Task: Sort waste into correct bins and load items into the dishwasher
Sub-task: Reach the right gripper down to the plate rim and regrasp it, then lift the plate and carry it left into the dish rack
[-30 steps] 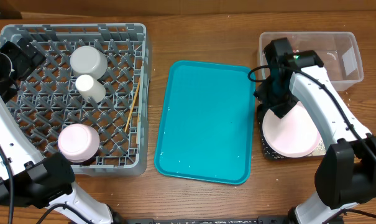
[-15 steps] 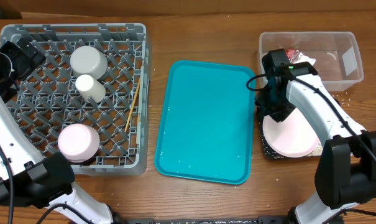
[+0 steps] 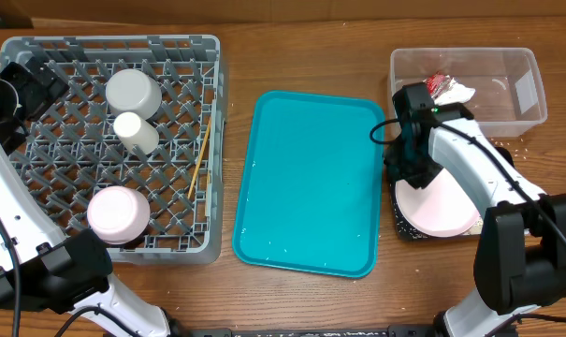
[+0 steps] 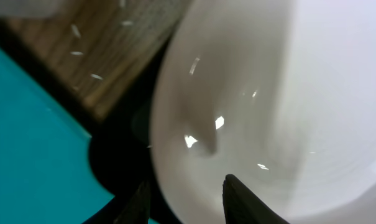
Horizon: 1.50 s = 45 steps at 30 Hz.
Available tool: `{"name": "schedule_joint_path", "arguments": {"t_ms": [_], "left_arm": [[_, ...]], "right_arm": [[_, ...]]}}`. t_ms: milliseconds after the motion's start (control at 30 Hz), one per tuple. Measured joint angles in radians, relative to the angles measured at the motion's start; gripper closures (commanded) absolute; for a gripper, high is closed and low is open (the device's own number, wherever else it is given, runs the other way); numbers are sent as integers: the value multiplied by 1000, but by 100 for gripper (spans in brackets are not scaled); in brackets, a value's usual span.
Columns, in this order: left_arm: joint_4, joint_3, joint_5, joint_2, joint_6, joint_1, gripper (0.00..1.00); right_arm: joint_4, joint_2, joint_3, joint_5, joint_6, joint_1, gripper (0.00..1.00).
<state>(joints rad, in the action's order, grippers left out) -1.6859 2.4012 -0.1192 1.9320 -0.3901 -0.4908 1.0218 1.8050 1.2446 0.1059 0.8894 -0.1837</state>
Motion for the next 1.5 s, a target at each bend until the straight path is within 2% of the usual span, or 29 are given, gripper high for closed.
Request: {"name": "schedule_joint_path", "arguments": {"t_ms": [200, 300, 700, 800, 867, 933, 967, 1133, 1500], "left_arm": [[0, 0, 0, 0, 0, 0, 0], [0, 0, 0, 0, 0, 0, 0], [0, 0, 0, 0, 0, 0, 0], [0, 0, 0, 0, 0, 0, 0], [0, 0, 0, 0, 0, 0, 0], [0, 0, 0, 0, 0, 0, 0], [0, 0, 0, 0, 0, 0, 0], [0, 0, 0, 0, 0, 0, 0], [0, 0, 0, 0, 0, 0, 0]], "right_arm": [[-31, 0, -16, 3, 0, 0, 61], [-35, 0, -16, 3, -3, 0, 68], [-72, 0, -62, 5, 0, 0, 70], [-79, 0, -62, 5, 0, 0, 75], [-79, 0, -62, 4, -2, 0, 83], [-72, 0, -62, 2, 3, 0, 95], [-66, 0, -61, 2, 3, 0, 96], [3, 0, -24, 10, -4, 0, 96], [179, 0, 178, 5, -3, 0, 96]]}}
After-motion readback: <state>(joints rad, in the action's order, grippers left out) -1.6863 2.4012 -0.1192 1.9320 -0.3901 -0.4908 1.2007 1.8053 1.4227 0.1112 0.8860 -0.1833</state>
